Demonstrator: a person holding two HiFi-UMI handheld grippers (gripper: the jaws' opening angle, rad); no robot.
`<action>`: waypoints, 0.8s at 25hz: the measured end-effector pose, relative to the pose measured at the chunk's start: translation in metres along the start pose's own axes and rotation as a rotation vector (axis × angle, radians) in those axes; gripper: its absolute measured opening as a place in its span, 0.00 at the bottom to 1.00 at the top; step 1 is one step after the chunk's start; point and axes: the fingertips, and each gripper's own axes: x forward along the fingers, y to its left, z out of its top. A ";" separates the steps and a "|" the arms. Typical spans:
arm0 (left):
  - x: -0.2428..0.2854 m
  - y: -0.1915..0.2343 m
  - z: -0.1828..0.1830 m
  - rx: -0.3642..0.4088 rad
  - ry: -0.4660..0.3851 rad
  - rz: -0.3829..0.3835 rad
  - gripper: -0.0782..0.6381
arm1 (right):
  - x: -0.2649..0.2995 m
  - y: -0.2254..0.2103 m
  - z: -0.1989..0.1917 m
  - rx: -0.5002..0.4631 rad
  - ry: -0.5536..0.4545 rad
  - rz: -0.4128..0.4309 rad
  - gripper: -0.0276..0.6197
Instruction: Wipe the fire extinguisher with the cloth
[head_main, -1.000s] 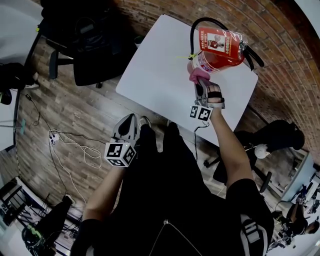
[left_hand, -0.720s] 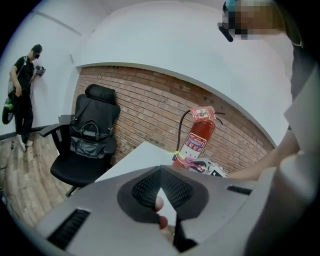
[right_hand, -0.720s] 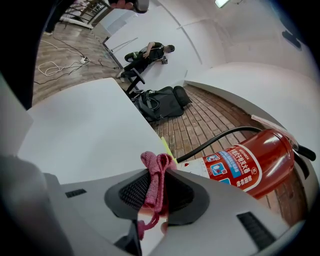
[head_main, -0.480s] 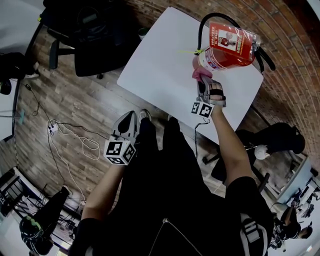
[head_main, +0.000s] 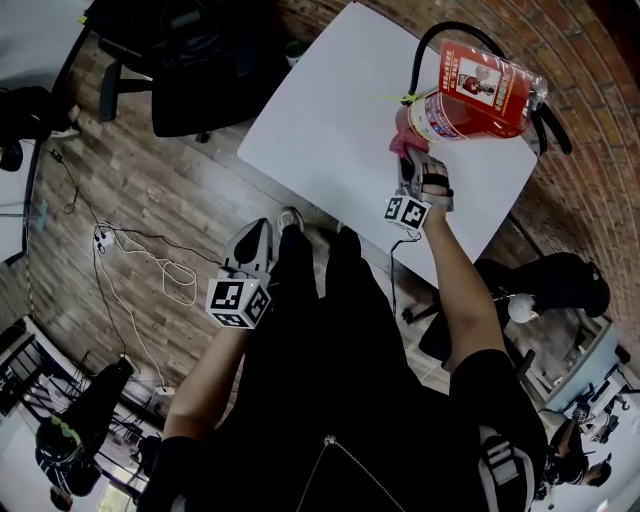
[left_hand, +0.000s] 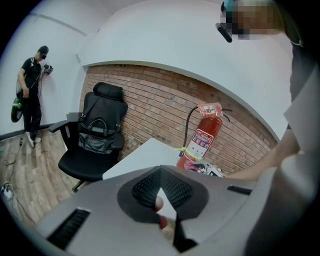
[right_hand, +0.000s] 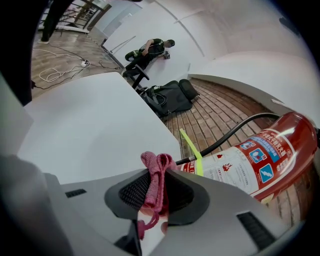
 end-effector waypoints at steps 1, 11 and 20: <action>-0.001 0.001 0.000 -0.002 0.000 0.005 0.15 | 0.002 0.003 0.000 0.008 0.002 0.005 0.20; -0.001 0.010 -0.005 -0.018 0.002 0.036 0.15 | 0.026 0.031 -0.008 0.075 0.062 0.073 0.20; -0.001 0.014 -0.008 -0.021 0.009 0.057 0.15 | 0.041 0.052 -0.018 0.135 0.106 0.123 0.20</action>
